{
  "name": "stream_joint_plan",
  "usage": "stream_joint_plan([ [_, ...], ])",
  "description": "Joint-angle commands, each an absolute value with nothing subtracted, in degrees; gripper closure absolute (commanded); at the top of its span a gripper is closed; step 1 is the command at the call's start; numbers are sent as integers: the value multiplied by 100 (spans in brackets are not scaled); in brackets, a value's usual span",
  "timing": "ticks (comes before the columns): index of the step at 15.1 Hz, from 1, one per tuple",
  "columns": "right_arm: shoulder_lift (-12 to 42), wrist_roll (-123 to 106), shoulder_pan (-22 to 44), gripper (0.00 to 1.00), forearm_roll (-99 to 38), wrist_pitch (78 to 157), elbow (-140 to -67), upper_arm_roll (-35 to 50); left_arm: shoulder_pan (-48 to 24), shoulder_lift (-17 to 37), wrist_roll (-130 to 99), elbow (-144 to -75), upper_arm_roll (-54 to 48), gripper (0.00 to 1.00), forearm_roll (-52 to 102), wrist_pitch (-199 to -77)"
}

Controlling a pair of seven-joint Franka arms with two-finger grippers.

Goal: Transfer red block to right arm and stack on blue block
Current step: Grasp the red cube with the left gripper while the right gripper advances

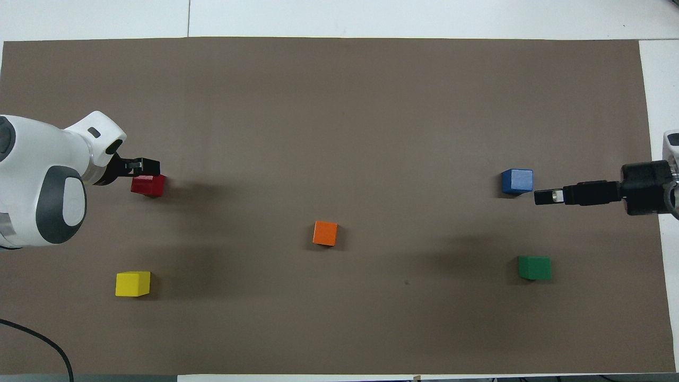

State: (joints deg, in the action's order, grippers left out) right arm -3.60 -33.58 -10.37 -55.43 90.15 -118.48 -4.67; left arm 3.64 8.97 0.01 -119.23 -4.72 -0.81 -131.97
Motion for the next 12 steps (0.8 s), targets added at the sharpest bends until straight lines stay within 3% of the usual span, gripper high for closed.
stream_joint_plan([
  [1,-396,-3770,-1134,0,-6439,8659,-12198,-439,404,1019,184,-12067,-466,0,-157,-13508],
  [8,105,-4271,-888,0,-8241,7666,-12620,-422,308,1301,185,-12067,-466,0,-500,-13614],
  [9,219,-4280,-853,0,-8505,7333,-12673,-422,325,1353,185,-12067,-466,7,-571,-13614],
  [10,289,-4280,-809,0,-8691,7052,-12717,-422,325,1362,185,-12067,-466,30,-571,-13597],
  [11,377,-4280,-782,0,-8936,6823,-12831,-422,308,1354,141,-12067,-457,72,-571,-13536],
  [12,517,-4289,-756,0,-9199,6559,-12928,-422,299,1345,97,-12067,-457,100,-571,-13466],
])
